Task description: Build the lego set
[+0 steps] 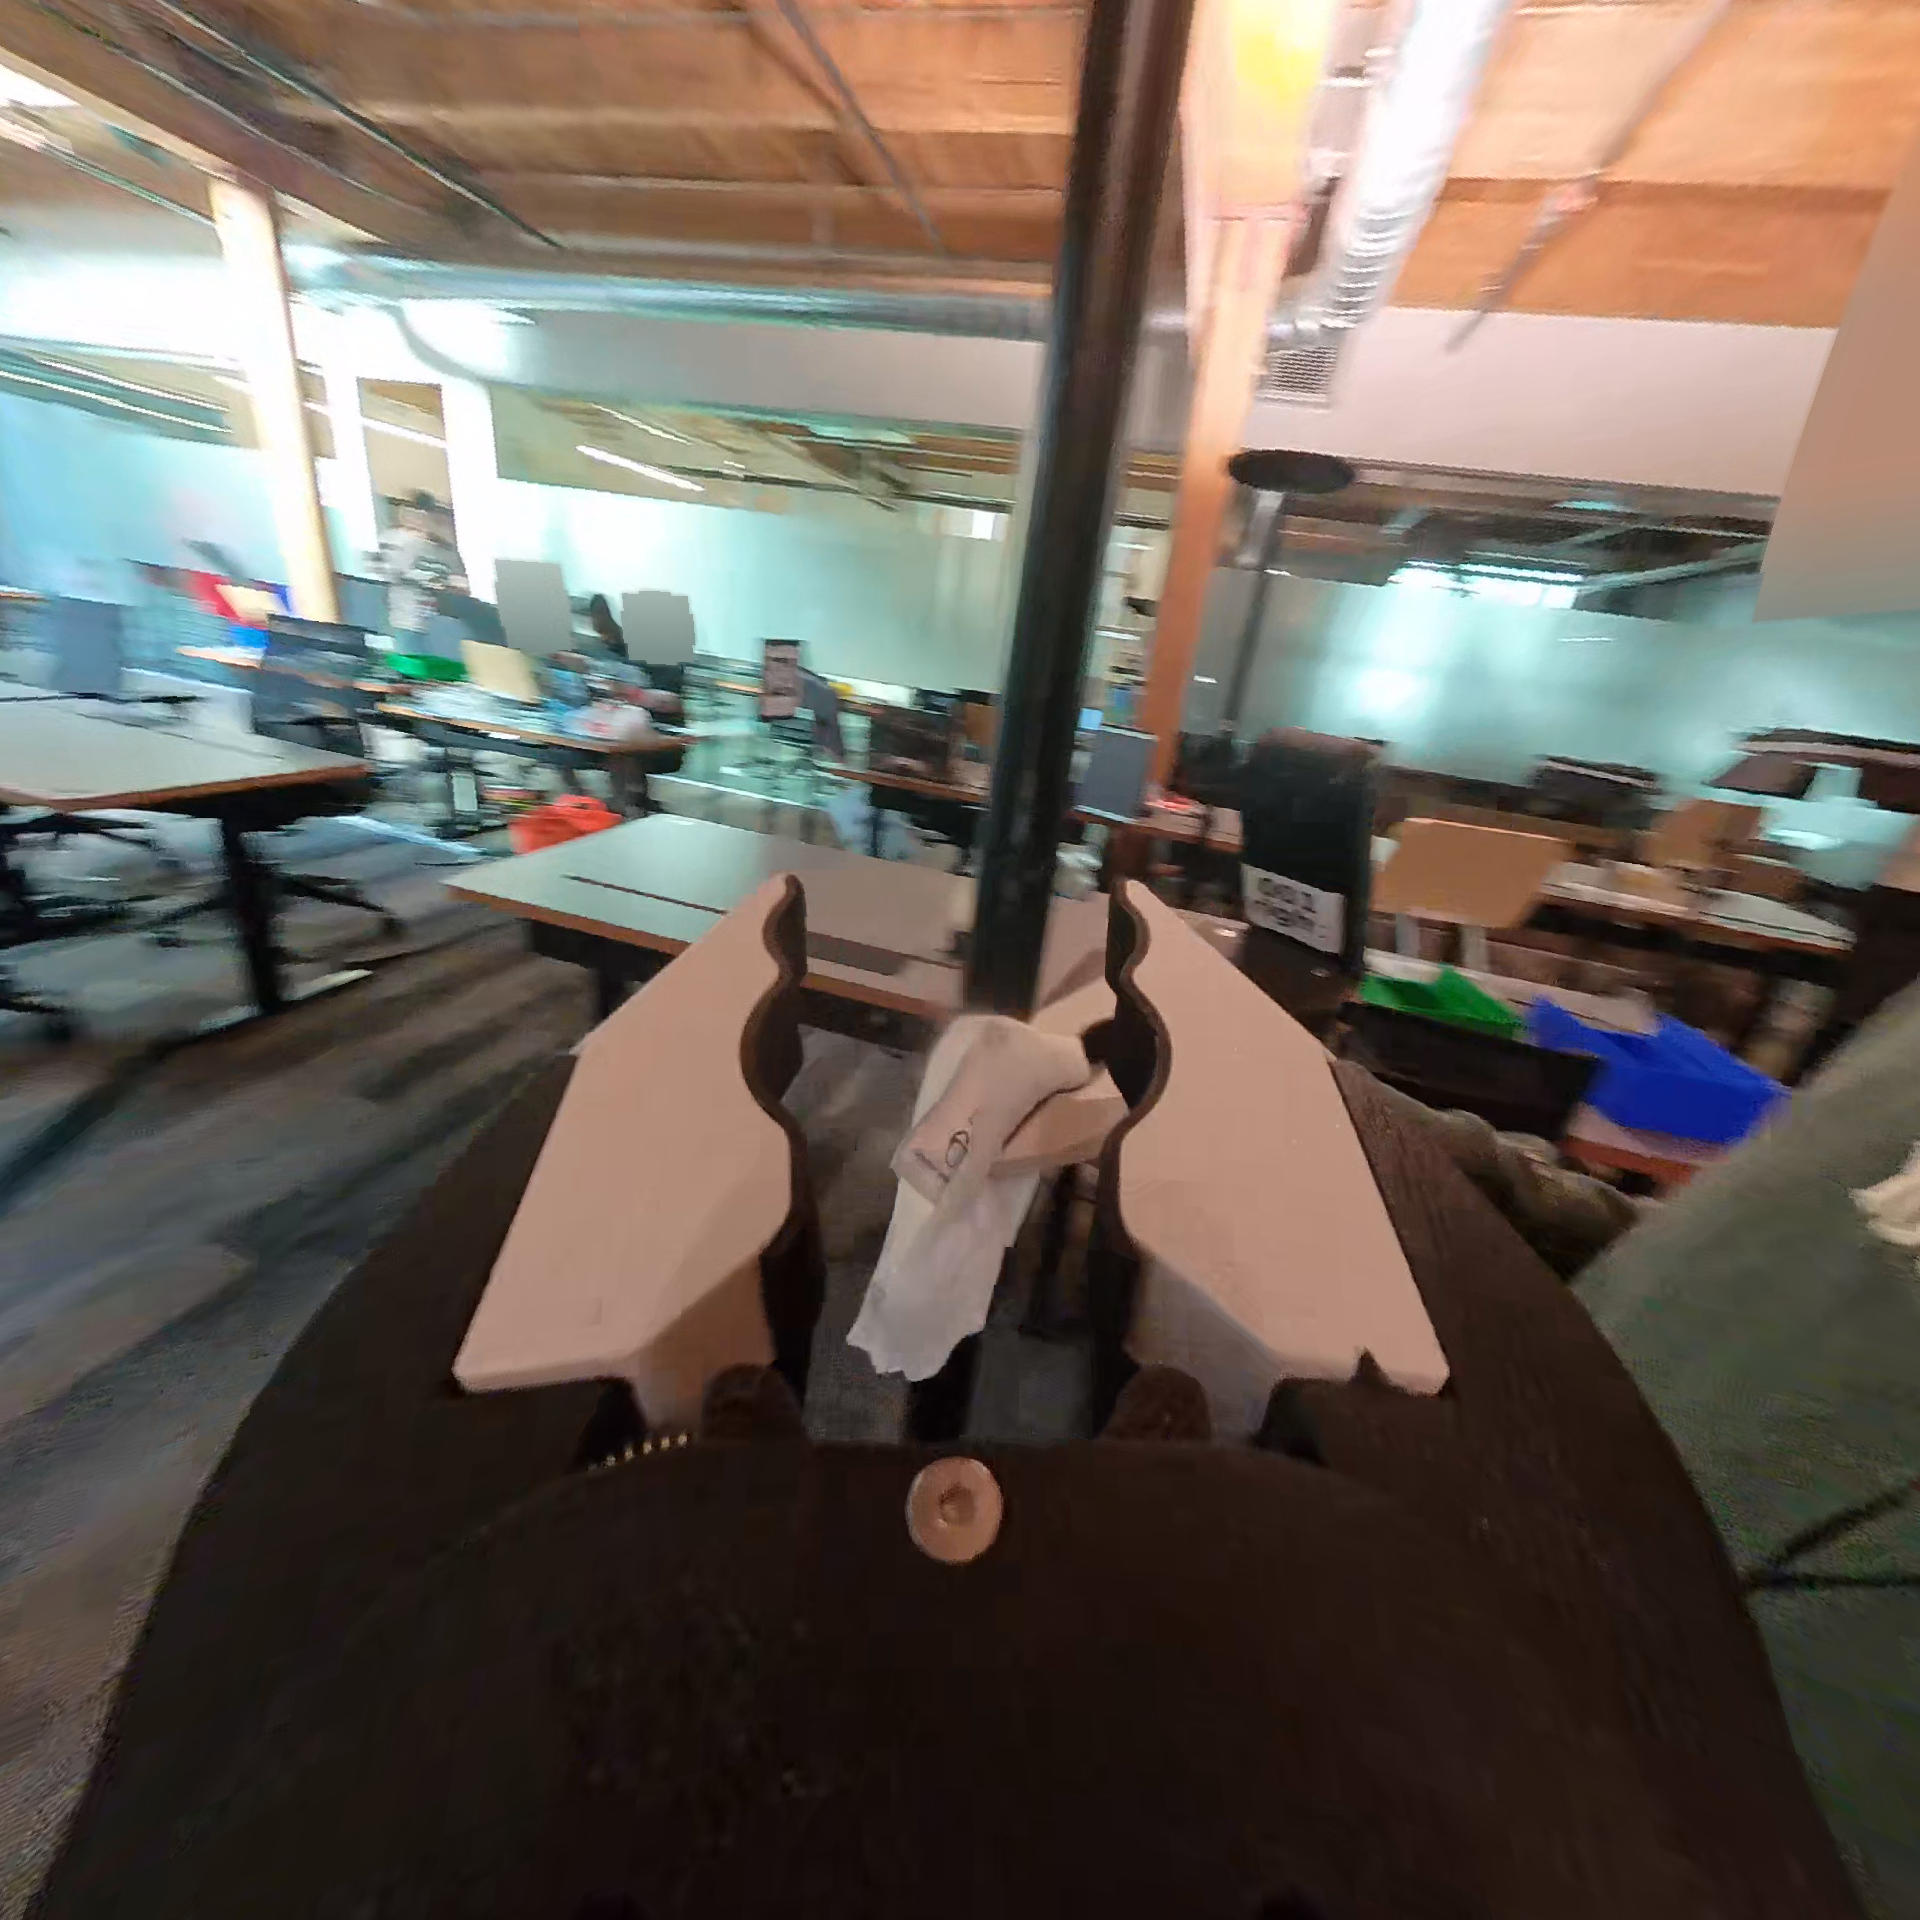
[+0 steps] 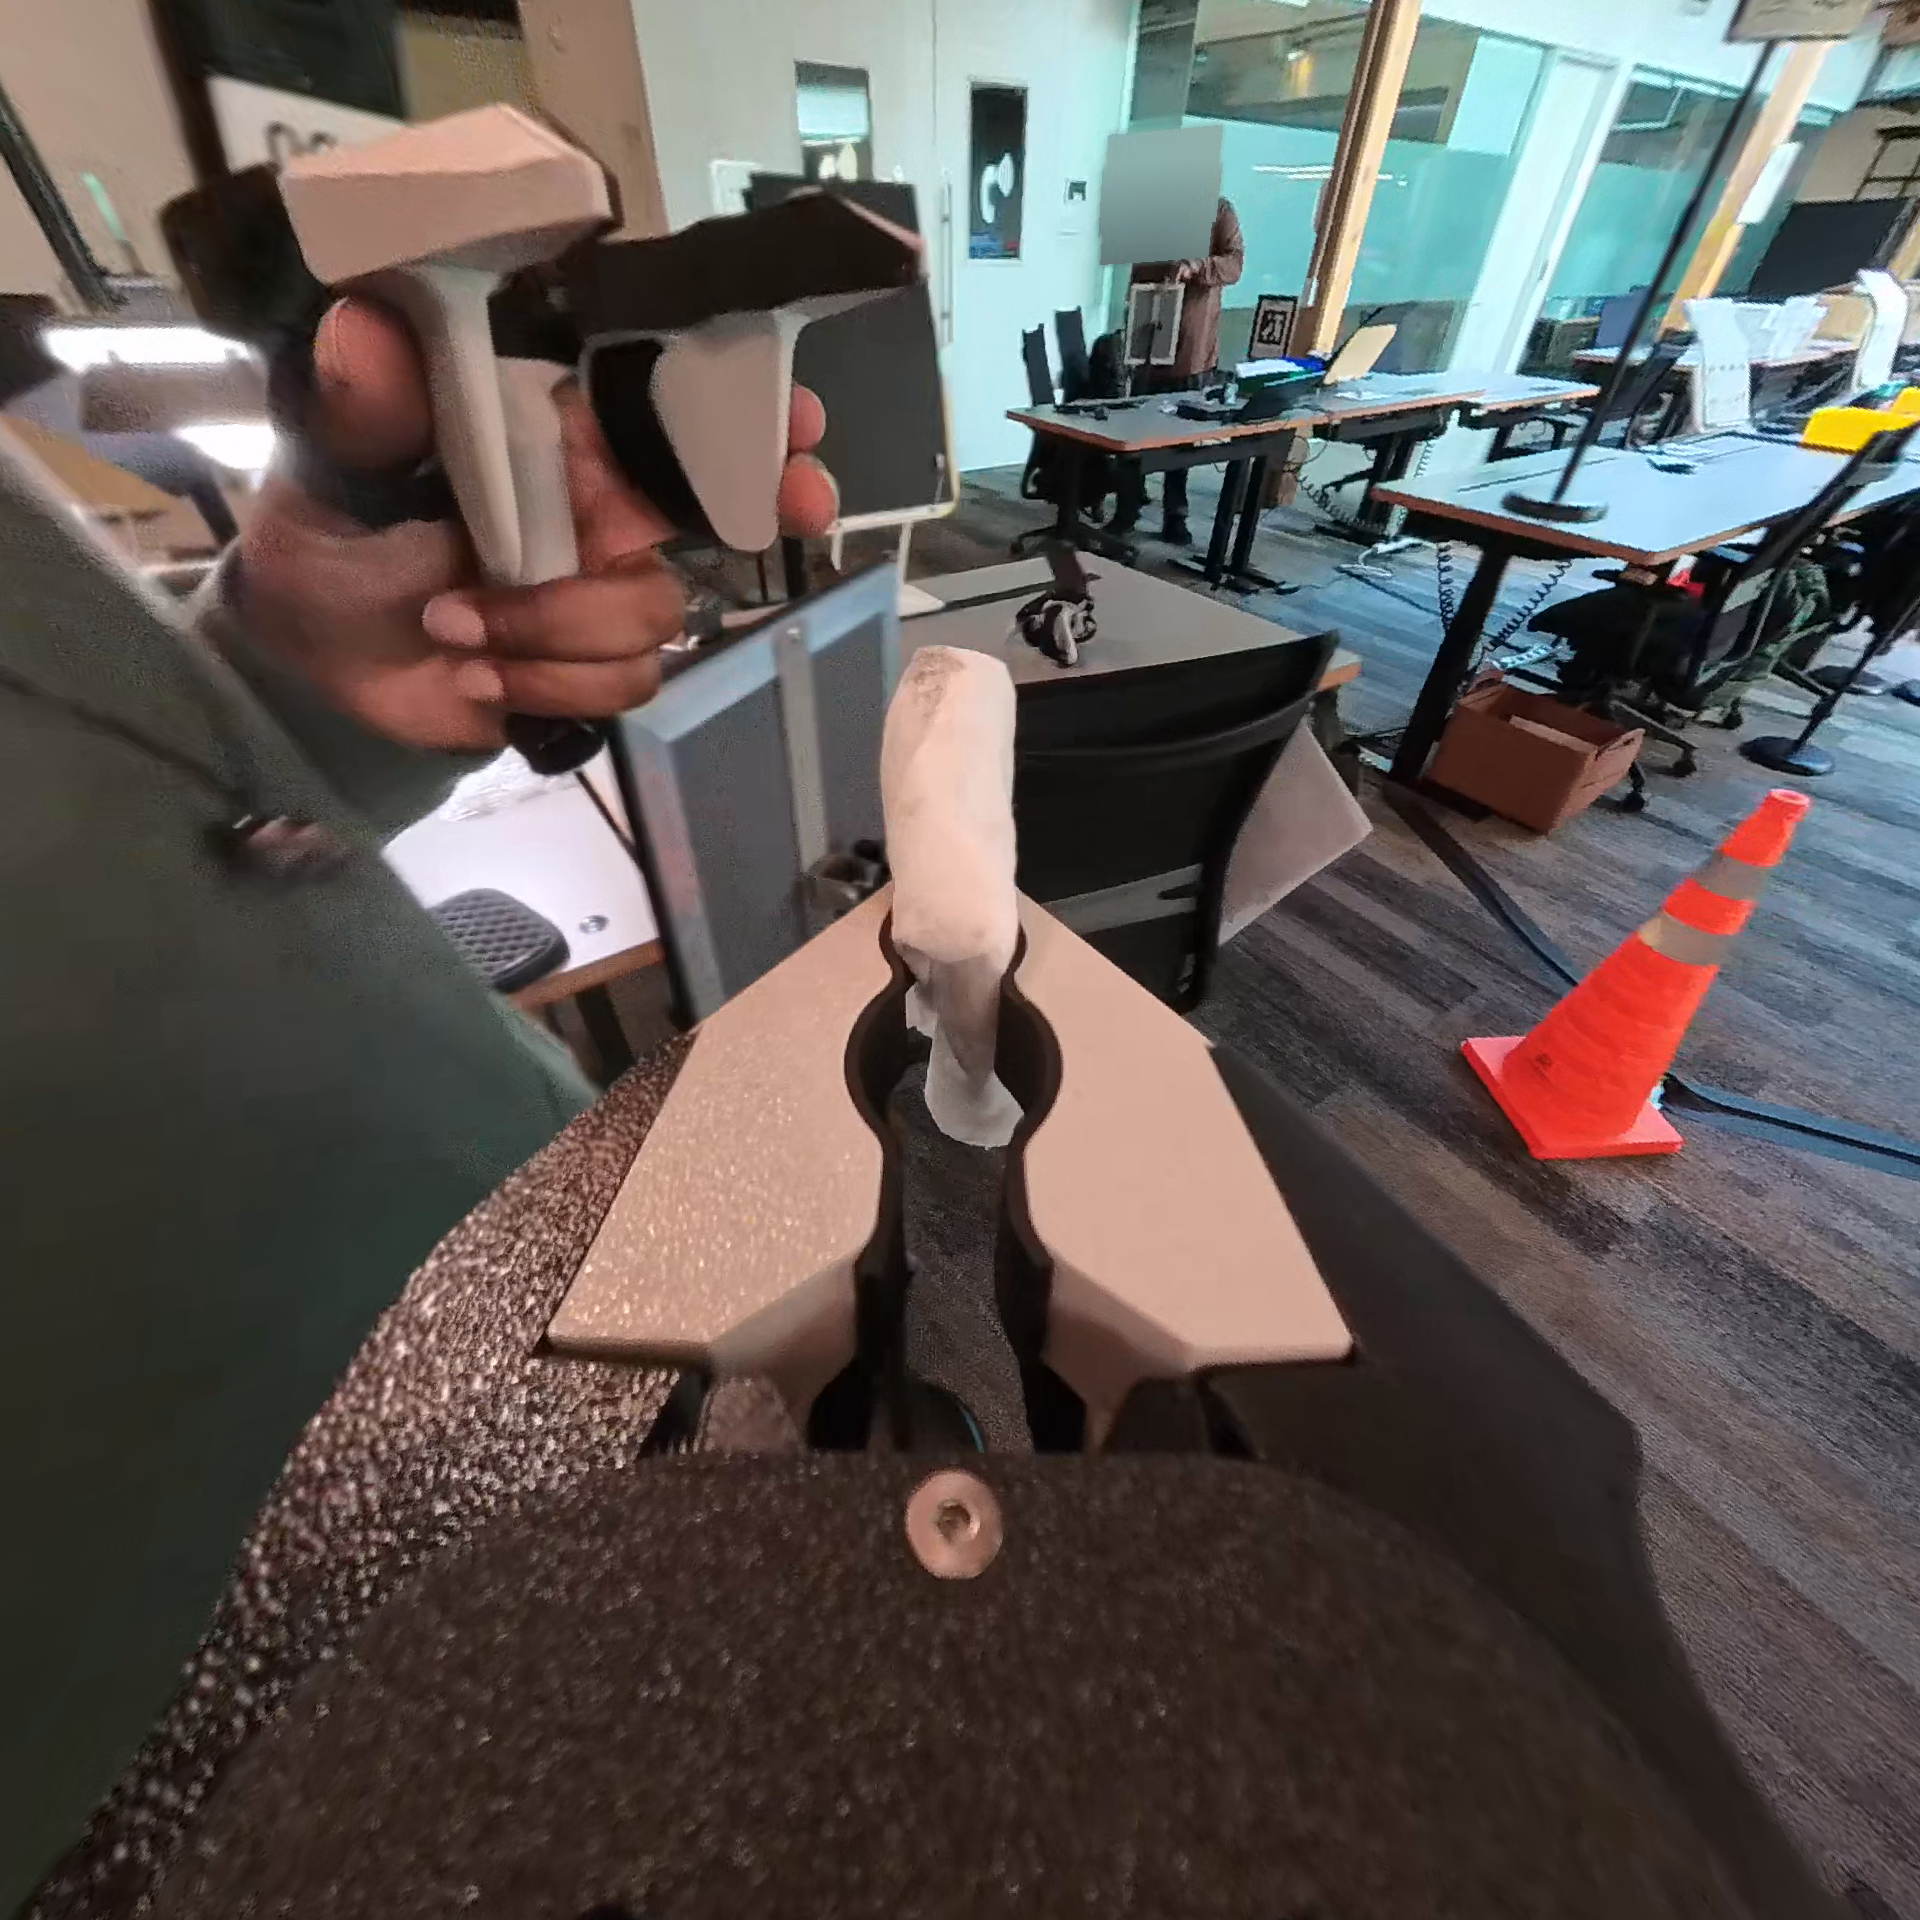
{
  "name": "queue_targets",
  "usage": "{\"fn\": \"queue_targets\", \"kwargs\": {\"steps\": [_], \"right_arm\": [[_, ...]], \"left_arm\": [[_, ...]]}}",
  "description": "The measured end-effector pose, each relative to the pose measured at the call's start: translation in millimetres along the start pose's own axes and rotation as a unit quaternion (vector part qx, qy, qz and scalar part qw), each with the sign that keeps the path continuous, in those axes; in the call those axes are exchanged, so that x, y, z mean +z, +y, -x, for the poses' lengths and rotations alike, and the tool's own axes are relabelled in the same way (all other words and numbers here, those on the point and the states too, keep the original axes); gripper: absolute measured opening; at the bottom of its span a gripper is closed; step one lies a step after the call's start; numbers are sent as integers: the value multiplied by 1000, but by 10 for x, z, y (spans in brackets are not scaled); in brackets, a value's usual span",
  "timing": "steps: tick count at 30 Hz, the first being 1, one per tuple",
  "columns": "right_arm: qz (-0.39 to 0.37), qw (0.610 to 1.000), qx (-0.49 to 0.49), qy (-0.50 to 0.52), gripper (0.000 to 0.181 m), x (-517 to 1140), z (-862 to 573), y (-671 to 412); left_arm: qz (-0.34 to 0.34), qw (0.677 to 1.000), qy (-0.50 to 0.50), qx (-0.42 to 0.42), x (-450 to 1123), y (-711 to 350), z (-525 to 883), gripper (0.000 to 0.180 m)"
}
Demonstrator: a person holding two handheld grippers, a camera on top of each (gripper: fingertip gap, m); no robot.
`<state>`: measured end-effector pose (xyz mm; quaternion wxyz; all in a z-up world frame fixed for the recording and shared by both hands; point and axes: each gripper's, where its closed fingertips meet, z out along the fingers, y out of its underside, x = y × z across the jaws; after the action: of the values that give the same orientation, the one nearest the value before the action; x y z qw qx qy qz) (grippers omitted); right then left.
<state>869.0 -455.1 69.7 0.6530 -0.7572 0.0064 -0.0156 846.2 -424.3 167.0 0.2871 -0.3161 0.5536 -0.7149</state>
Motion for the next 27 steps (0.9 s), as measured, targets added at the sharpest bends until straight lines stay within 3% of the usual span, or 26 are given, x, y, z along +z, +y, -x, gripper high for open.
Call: {"fn": "queue_targets", "kwargs": {"steps": [7,13,19,27], "right_arm": [[5,996,-1,86,8,-18,-752,133],[-2,975,10,220,8,-140,-1387,134],[3,958,29,285,9,-161,-1914,187],[46,924,75,372,9,151,-2934,690]], "left_arm": [[-35,980,-195,38,936,244,1025,58],[-26,964,-264,5,1709,659,2086,61],[16,966,-256,-36,2367,1090,2689,59],[93,986,-139,-27,3584,1592,3490,52]]}}
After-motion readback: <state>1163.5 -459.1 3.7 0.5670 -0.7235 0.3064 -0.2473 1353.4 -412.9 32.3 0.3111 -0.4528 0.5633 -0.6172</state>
